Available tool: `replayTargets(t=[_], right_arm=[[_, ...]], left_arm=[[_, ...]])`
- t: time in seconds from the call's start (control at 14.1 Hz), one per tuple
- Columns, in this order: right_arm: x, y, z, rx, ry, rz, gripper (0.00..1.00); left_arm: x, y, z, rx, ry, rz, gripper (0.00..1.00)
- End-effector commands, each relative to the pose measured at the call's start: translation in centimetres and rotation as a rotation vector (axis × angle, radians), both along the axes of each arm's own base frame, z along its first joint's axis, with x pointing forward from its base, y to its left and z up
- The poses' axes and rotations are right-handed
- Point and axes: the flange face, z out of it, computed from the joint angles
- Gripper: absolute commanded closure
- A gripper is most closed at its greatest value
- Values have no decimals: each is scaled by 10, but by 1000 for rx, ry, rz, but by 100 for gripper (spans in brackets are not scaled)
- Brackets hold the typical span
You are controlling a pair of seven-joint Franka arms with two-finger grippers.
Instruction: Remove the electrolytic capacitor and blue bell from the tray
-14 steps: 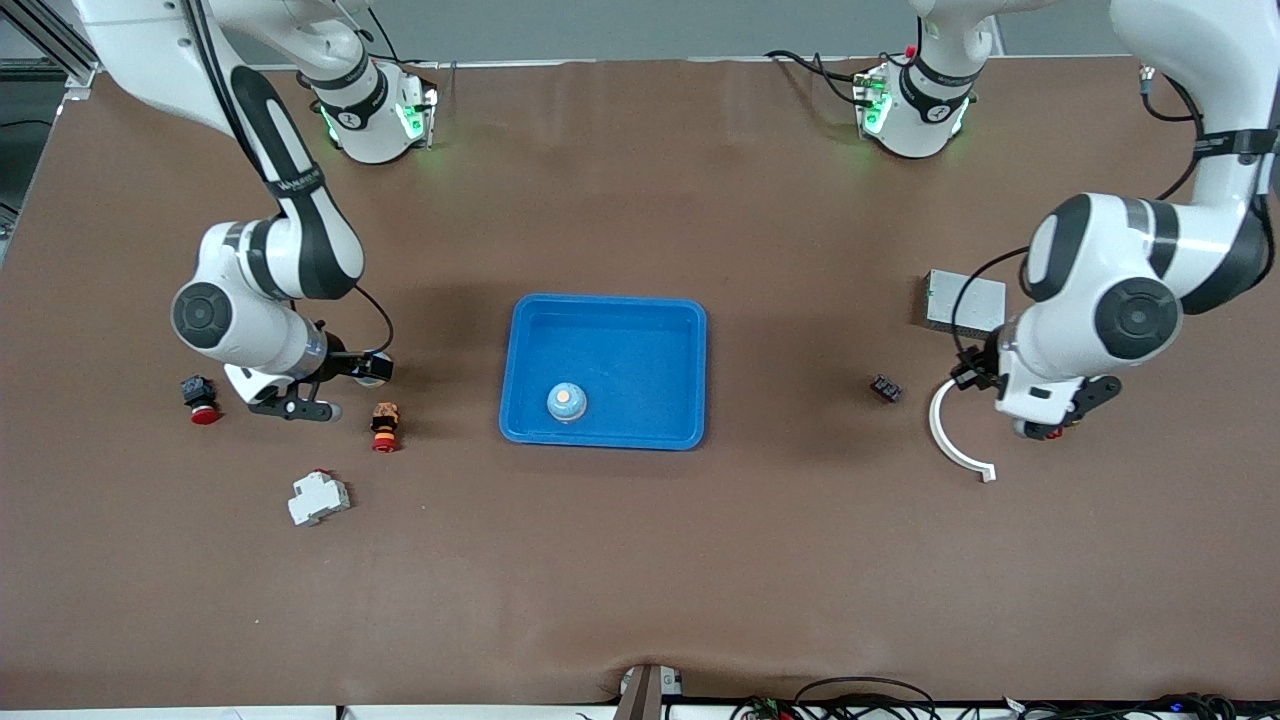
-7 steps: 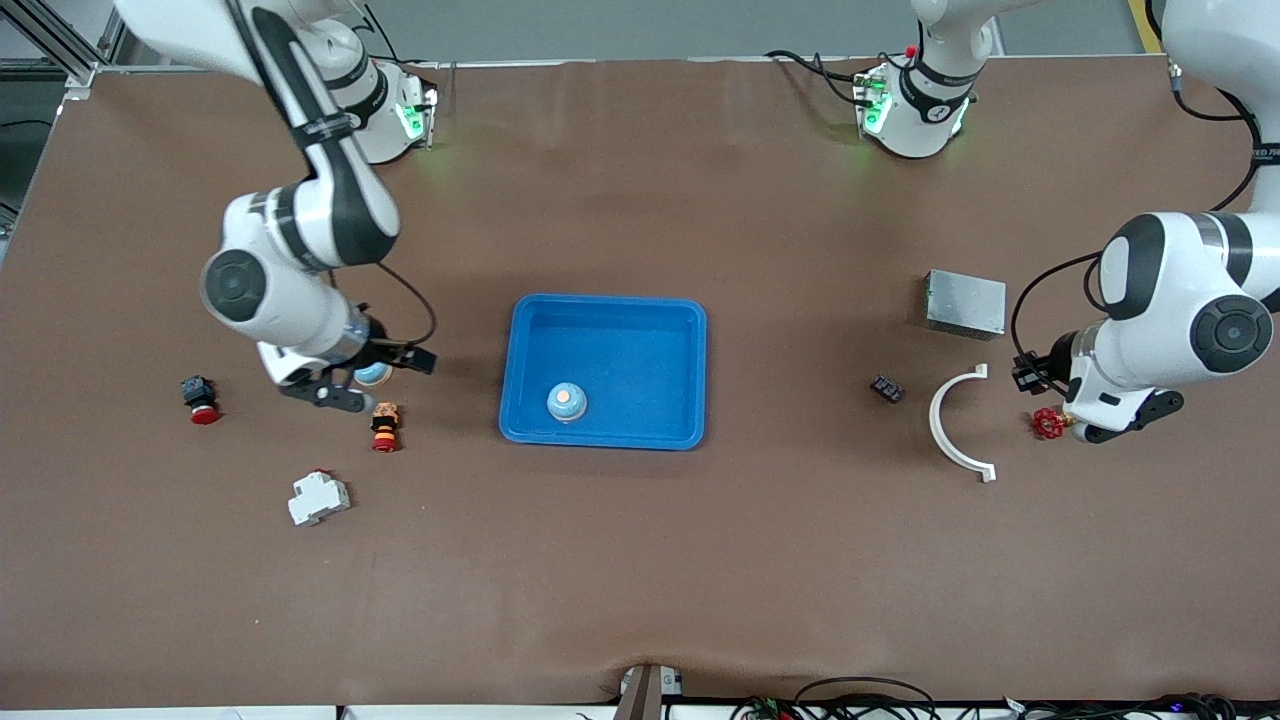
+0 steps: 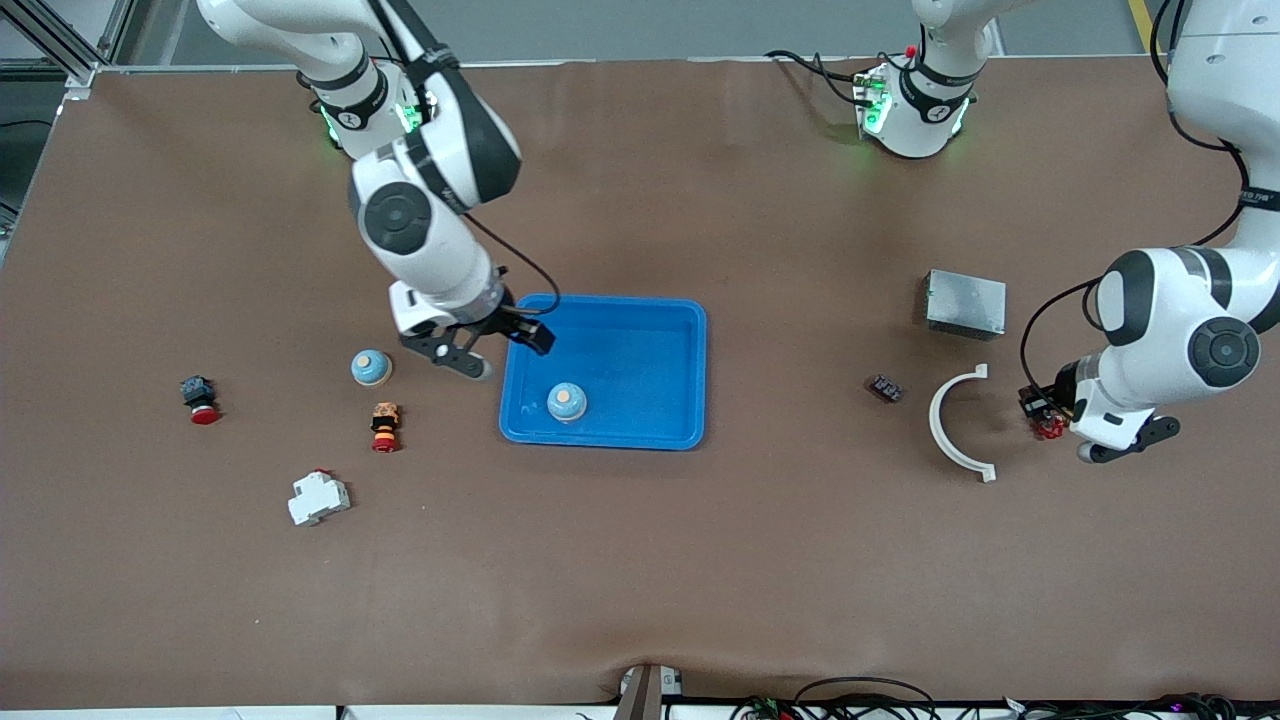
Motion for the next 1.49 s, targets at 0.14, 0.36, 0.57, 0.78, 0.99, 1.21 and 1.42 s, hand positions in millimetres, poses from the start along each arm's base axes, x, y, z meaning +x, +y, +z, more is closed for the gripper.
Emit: replayTargets(t=[0.14,0.36,0.57,0.78,0.99,1.21,1.42], right_arm=[[7,63,-58,2,-40,-89,0],[20,81,-92,-16,-39,-96,0],[31,80,-109,-41,-49,-86,0],[35,71,-118,-88,-68,-37,0],[40,57,-136,-139,-75,6,0],[50,43,-148,-146,-95,2,0],[51,38,-164,-137,-111,17,0]], left_arm=[[10,-11,-15,-3,-21,-33,100],[9,-12,-20,-4,-14,-19,80],[9,-13,-15,-2,-17,-20,0],[8,-15,11,17,-13,-36,0],[10,-20,56,41,-48,-53,0],[8,-13,100,68,-70,-35,0],[14,7,173,97,-110,17,0]])
